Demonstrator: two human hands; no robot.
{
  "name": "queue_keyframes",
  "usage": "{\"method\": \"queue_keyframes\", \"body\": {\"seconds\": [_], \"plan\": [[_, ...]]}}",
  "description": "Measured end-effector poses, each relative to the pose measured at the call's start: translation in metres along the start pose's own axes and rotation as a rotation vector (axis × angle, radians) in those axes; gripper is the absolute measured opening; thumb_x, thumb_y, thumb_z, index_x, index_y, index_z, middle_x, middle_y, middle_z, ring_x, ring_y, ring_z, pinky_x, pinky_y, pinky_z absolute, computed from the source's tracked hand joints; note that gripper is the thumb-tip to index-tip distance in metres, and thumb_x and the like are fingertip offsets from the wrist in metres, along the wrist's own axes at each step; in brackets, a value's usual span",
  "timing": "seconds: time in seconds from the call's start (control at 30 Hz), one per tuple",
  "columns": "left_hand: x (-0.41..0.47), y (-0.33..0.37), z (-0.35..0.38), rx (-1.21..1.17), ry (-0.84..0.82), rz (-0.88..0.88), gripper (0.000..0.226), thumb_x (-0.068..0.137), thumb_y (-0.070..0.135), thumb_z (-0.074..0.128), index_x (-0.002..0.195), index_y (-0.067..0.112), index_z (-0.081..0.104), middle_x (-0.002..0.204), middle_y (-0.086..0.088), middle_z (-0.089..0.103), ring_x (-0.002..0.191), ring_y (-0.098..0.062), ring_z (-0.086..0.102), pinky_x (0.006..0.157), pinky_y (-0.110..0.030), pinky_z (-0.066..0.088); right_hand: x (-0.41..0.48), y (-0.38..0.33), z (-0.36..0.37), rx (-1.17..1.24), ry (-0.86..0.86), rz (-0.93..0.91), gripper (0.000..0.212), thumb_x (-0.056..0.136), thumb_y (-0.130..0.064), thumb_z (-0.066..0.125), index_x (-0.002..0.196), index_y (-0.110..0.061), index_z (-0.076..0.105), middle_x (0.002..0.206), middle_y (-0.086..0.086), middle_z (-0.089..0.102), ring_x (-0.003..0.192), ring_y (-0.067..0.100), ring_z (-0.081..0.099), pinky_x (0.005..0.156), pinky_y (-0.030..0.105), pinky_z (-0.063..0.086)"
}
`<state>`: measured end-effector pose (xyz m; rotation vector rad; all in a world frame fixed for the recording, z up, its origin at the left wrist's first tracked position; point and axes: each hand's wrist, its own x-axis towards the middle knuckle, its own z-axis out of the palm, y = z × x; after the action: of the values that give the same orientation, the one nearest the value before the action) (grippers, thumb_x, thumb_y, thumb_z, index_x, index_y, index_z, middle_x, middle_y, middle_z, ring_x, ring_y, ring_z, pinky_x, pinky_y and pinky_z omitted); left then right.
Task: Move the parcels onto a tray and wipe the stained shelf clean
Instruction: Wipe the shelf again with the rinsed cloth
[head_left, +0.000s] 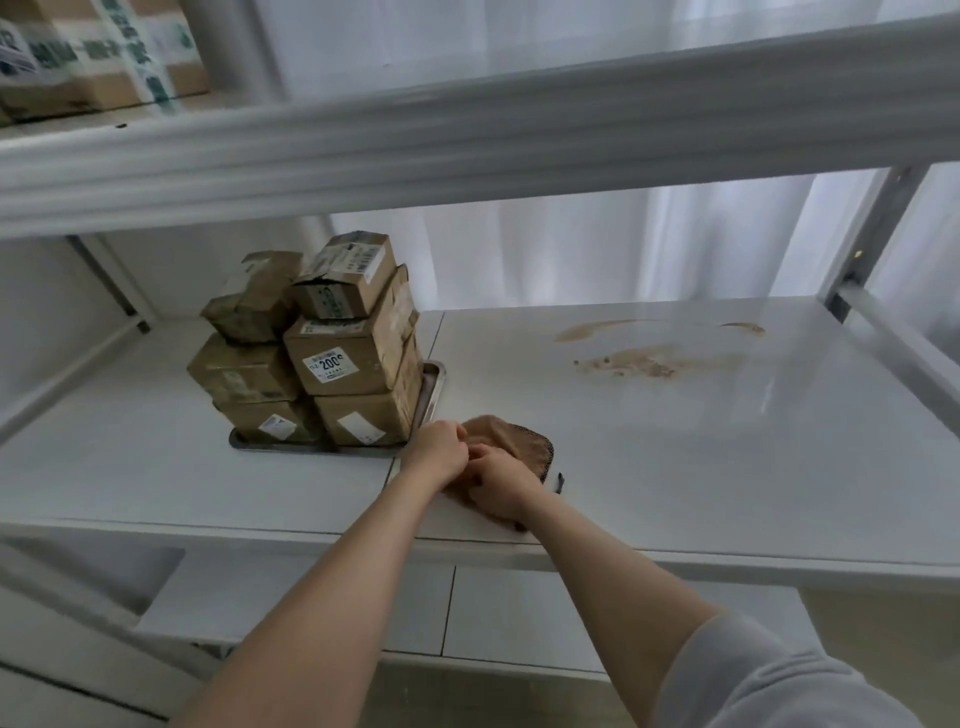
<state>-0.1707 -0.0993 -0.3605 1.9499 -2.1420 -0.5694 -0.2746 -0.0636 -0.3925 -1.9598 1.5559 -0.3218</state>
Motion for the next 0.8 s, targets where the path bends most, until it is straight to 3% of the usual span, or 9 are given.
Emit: {"method": "queue_keyframes", "body": {"seconds": [0.1,0.3,0.47,0.57,0.67,0.8], "plan": [[0.012,0.023,0.006,-0.002,-0.048,0.078,0.033,0.09,0.014,0.047,0.118,0.01,0.064,0.124,-0.012,0.061,0.114,-0.027,0.057,0.097,-0.034,0.047,-0.005,0.029,-0.02,-0.087,0.093,0.135,0.043,0.094,-0.024,0.047,0.133,-0.039,0.054,0.158,-0.002,0.022,0.146,0.022,0.017,0.119,0.039,0.015],[0.03,0.078,0.035,-0.011,-0.155,0.198,0.038,0.092,0.012,0.043,0.128,0.01,0.057,0.137,-0.011,0.051,0.126,-0.026,0.049,0.104,-0.03,0.039,-0.04,0.108,-0.073,-0.124,0.169,0.544,0.048,0.102,-0.037,0.027,0.15,-0.041,0.022,0.162,0.001,-0.002,0.149,0.023,-0.003,0.12,0.043,0.005],[0.04,0.131,0.058,-0.014,-0.19,0.26,0.037,0.094,0.012,0.042,0.127,0.011,0.057,0.139,-0.012,0.047,0.126,-0.026,0.048,0.105,-0.032,0.039,-0.087,0.17,-0.113,-0.097,0.323,0.848,0.051,0.102,-0.039,0.028,0.152,-0.037,0.018,0.162,0.006,0.0,0.149,0.027,-0.002,0.118,0.045,0.009],[0.045,0.154,0.069,-0.021,-0.171,0.251,0.036,0.094,0.013,0.042,0.127,0.012,0.056,0.139,-0.012,0.042,0.124,-0.027,0.049,0.105,-0.034,0.04,-0.09,0.184,-0.123,-0.209,0.407,0.97,0.043,0.101,-0.037,0.031,0.145,-0.034,0.034,0.155,0.014,0.015,0.143,0.034,0.013,0.113,0.049,0.016],[0.049,0.159,0.075,-0.011,-0.116,0.193,0.035,0.096,0.015,0.04,0.128,0.013,0.054,0.139,-0.009,0.038,0.12,-0.026,0.052,0.099,-0.034,0.042,-0.071,0.18,-0.12,-0.283,0.429,0.832,0.04,0.1,-0.029,0.032,0.137,-0.035,0.045,0.149,0.013,0.024,0.134,0.036,0.024,0.108,0.046,0.025],[0.055,0.139,0.068,0.004,-0.029,0.115,0.034,0.096,0.016,0.039,0.126,0.014,0.056,0.137,-0.008,0.04,0.12,-0.026,0.051,0.097,-0.036,0.043,-0.039,0.15,-0.104,-0.228,0.342,0.554,0.044,0.098,-0.028,0.036,0.14,-0.039,0.043,0.151,0.009,0.025,0.136,0.033,0.023,0.111,0.04,0.026]]}}
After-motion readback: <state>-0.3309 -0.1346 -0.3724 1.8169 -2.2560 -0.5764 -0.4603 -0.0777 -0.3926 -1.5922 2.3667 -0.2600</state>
